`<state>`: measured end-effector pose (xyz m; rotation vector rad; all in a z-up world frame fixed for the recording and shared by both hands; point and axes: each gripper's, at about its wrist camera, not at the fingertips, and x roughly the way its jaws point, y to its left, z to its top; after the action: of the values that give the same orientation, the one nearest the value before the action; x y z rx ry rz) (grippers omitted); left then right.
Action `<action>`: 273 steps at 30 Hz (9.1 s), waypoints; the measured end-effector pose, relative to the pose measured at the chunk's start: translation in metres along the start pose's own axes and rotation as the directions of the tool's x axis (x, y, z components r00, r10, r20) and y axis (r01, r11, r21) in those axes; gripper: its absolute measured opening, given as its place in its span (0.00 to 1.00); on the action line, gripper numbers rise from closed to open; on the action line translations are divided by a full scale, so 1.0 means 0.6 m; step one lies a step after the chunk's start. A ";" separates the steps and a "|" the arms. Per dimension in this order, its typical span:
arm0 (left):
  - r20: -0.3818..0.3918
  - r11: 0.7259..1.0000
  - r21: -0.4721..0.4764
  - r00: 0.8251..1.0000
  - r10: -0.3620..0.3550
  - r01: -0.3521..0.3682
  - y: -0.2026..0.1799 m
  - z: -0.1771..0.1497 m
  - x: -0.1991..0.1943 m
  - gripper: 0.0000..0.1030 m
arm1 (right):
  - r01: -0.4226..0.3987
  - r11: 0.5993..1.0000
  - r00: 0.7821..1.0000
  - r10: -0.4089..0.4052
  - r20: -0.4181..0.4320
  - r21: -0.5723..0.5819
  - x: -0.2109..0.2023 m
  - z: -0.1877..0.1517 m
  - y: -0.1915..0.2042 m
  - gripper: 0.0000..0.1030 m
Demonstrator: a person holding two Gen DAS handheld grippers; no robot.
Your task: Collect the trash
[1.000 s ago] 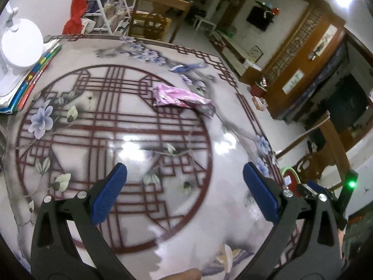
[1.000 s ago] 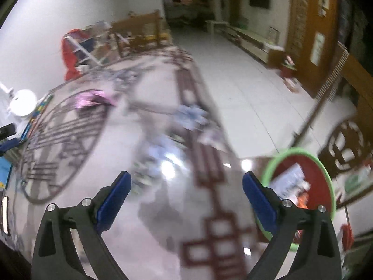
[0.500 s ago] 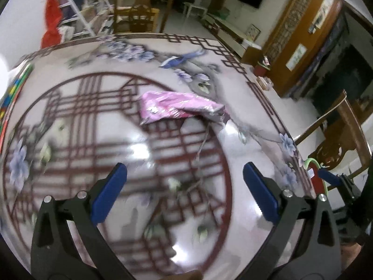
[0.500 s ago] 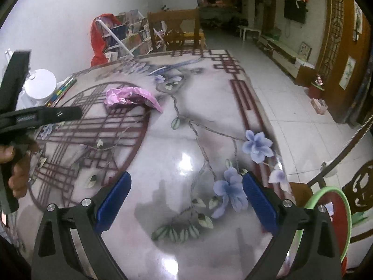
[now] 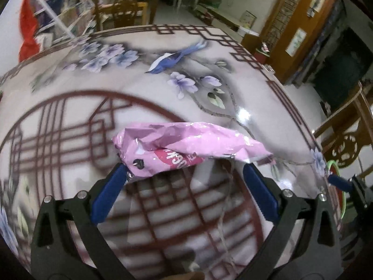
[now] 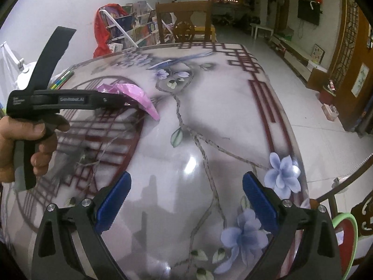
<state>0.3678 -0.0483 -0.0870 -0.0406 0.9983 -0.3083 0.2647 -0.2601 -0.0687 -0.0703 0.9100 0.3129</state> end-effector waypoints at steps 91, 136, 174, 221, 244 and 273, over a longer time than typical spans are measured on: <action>-0.278 0.824 0.345 0.887 -0.368 0.450 -0.760 -0.164 0.008 0.08 | 0.234 0.820 0.965 -0.263 -0.019 0.522 -0.328 -0.402 -0.431 0.37; -0.072 0.926 0.276 0.966 -0.249 0.259 -0.560 -0.185 -0.131 0.95 | 0.200 0.849 0.971 -0.238 0.015 0.489 -0.328 -0.358 -0.341 0.90; 0.299 0.989 -0.049 0.943 0.147 -0.138 -0.142 -0.344 -0.413 0.95 | 0.135 0.979 0.975 -0.160 0.157 0.155 -0.341 -0.177 0.121 0.93; 0.339 0.971 -0.035 0.911 0.234 -0.236 -0.155 -0.348 -0.420 0.95 | 0.123 0.980 0.970 -0.152 0.190 0.157 -0.347 -0.185 0.134 0.93; 0.340 0.972 -0.036 0.912 0.230 -0.232 -0.152 -0.347 -0.421 0.95 | 0.128 0.979 0.968 -0.158 0.197 0.155 -0.347 -0.194 0.131 0.93; 0.344 0.972 -0.043 0.910 0.231 -0.230 -0.165 -0.343 -0.419 0.95 | 0.143 0.980 0.963 -0.169 0.210 0.135 -0.355 -0.189 0.138 0.93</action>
<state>0.0470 -0.0519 0.0243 0.0217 0.6421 -0.0770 0.0319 -0.2536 0.0347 0.0030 0.6958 0.1154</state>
